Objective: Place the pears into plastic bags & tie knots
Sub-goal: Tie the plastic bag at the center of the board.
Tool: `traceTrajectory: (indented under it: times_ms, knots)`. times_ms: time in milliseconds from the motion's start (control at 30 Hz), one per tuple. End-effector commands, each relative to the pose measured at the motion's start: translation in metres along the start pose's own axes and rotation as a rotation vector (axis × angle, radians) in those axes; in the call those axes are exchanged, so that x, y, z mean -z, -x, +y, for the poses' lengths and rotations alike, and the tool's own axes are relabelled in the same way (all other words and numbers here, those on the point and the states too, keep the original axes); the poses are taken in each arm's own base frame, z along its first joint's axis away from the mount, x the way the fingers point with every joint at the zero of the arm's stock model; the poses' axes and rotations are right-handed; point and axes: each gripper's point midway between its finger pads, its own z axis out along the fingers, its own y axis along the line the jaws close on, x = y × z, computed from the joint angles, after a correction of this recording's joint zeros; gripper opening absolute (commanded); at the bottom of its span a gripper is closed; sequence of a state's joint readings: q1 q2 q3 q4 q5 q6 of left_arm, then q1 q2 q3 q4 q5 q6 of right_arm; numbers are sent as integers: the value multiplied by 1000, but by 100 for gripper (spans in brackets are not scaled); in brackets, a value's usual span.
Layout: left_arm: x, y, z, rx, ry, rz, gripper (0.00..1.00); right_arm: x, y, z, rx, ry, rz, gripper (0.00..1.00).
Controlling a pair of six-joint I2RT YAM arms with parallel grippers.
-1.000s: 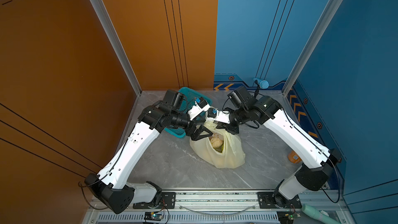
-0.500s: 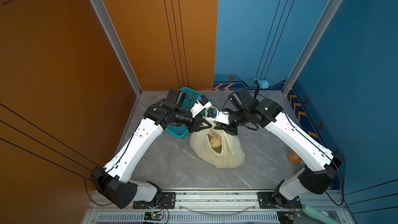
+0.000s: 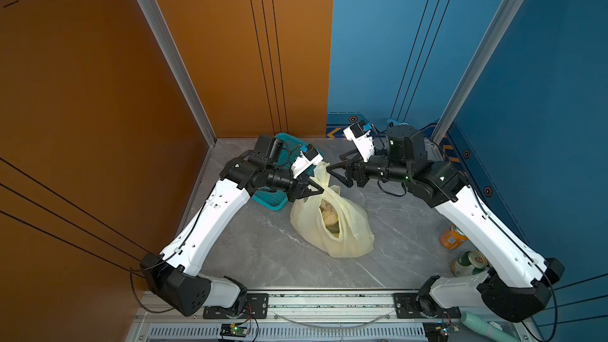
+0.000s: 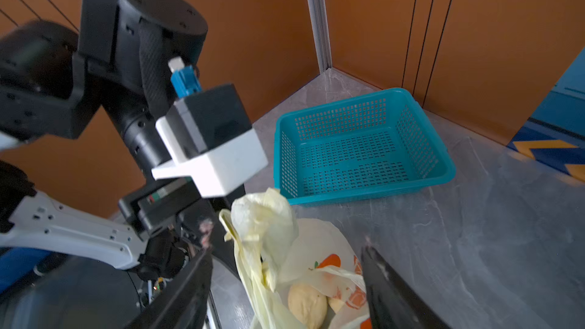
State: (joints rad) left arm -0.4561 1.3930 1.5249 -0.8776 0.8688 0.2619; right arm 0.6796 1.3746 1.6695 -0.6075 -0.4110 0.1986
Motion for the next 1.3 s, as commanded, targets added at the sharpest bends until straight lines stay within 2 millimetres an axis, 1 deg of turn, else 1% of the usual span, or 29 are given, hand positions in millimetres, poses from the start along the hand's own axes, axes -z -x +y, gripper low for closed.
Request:
traceTrajectory:
  times_ms: [0, 33, 67, 167, 233, 267, 300, 367, 400, 433, 500, 533, 567, 633, 700, 767, 833, 933, 1000, 1100, 1200, 1267]
  knots:
    - [-1, 5, 1, -14, -28, -18, 11, -15, 16, 8, -182, 47, -28, 75]
    - [-1, 5, 1, -15, -28, -18, 11, -20, 11, 13, -168, 44, -4, 73]
    - [-1, 5, 2, -14, -28, -18, 11, -24, 8, 15, -158, 40, 16, 68]
    - [-1, 5, 3, -12, -23, -18, 11, -27, 3, 11, -156, 15, 54, 49]
    - [0, 5, 5, -7, -18, -19, 11, -25, 1, 10, -158, 4, 57, 36]
    - [0, 4, 7, -3, -14, -19, 11, -22, 3, 10, -154, 1, 49, 35]
    - [1, 4, 7, -1, -15, -19, 11, -19, 5, 11, -150, -2, 41, 30]
    - [1, 4, 8, 0, -14, -19, 11, -15, 7, 9, -144, -18, 29, 17]
    - [1, 4, 8, -1, -14, -20, 11, -14, 7, 7, -144, -31, 28, 6]
    - [1, 3, 9, 2, -12, -19, 10, -13, 7, 7, -143, -35, 29, 1]
    - [0, 3, 11, 7, -10, -19, 12, -11, 7, 5, -142, -47, 27, 0]
    - [0, 3, 13, 12, -5, -21, 17, -9, 9, 5, -140, -51, 18, 0]
    - [-1, 3, 15, 19, -4, -24, 20, -1, 21, 9, -132, -51, -17, 0]
    - [-5, 0, 17, 34, -19, -19, 26, 7, 28, 11, -129, -56, -45, 0]
    - [-10, -2, 19, 51, -44, -12, 28, 13, 33, 11, -127, -68, -66, 0]
    - [-14, -4, 21, 63, -62, -6, 28, 18, 34, 9, -127, -85, -79, 0]
    - [-18, -5, 23, 68, -71, -2, 26, 24, 34, 8, -126, -98, -82, 0]
    - [-20, -5, 25, 68, -81, -5, 21, 30, 31, 5, -130, -125, -78, 0]
    - [-22, -6, 28, 72, -83, -3, 17, 36, 28, 2, -135, -152, -77, 0]
    - [-23, -6, 32, 84, -79, -3, 8, 50, 18, -3, -147, -196, -66, 0]
    - [-23, -7, 40, 100, -51, 0, 5, 58, -12, -4, -179, -216, 4, 0]
    - [-21, -6, 45, 109, -32, -8, 3, 58, -42, -1, -214, -222, 85, 0]
